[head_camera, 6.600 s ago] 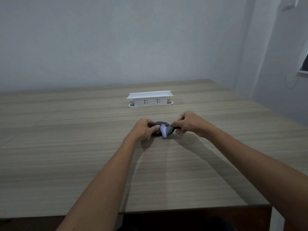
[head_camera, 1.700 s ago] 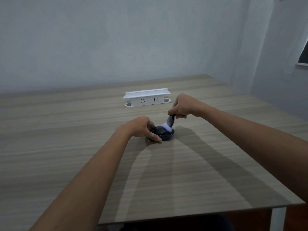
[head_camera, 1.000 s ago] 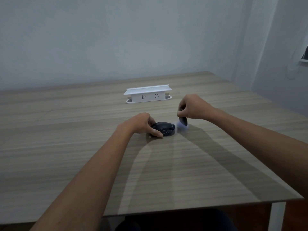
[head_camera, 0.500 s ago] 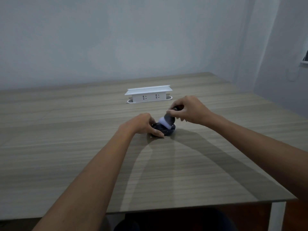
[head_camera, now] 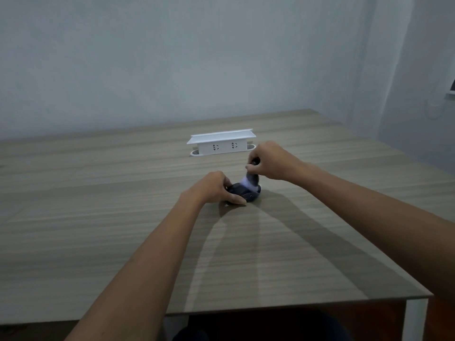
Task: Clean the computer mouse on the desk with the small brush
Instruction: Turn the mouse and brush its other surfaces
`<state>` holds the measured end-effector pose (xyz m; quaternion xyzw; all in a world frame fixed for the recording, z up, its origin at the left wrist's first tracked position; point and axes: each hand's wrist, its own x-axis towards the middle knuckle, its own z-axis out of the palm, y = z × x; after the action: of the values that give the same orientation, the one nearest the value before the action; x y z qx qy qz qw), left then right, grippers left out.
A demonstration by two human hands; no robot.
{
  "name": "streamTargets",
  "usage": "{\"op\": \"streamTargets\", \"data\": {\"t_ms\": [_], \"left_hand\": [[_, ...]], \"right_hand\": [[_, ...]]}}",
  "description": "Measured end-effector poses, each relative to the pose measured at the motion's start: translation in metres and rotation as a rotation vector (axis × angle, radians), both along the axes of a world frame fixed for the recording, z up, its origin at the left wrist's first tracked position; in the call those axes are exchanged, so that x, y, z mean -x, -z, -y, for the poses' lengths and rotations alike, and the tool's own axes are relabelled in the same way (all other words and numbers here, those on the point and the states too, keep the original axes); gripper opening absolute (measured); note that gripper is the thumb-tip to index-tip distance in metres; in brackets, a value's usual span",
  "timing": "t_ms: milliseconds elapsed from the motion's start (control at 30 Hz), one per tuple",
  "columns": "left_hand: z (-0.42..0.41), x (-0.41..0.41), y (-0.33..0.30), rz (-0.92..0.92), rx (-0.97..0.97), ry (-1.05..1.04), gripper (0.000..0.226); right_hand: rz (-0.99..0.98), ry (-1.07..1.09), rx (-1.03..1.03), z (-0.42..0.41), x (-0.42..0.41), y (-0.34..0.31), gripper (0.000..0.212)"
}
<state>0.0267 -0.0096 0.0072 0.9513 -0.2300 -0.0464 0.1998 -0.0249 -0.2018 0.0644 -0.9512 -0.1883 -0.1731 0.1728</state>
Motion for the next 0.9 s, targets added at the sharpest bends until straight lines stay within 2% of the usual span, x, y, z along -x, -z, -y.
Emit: {"op": "streamTargets", "data": {"t_ms": [67, 200, 400, 500, 667, 800, 900], "left_hand": [[0.001, 0.001, 0.000, -0.009, 0.007, -0.010, 0.058], [0.000, 0.004, 0.000, -0.007, 0.008, -0.008, 0.056], [-0.002, 0.008, 0.003, 0.005, 0.068, -0.028, 0.059], [-0.002, 0.010, 0.002, -0.012, 0.096, -0.041, 0.057], [0.003, 0.015, 0.003, -0.009, 0.101, -0.098, 0.063], [0.007, 0.020, 0.003, -0.035, 0.110, -0.162, 0.058], [0.005, 0.019, 0.001, -0.040, 0.178, -0.131, 0.061]], "right_hand": [[0.010, 0.021, 0.040, 0.000, -0.004, -0.007, 0.011], [-0.069, -0.040, -0.040, -0.016, -0.003, -0.012, 0.013], [-0.027, 0.106, -0.003, 0.001, -0.012, -0.004, 0.013], [-0.031, 0.052, -0.109, 0.005, -0.004, 0.003, 0.012], [0.013, 0.162, -0.157, 0.024, -0.001, 0.020, 0.016], [0.040, 0.143, -0.330, 0.021, 0.010, 0.026, 0.020], [0.028, 0.134, -0.358, 0.020, 0.012, 0.033, 0.020]]}}
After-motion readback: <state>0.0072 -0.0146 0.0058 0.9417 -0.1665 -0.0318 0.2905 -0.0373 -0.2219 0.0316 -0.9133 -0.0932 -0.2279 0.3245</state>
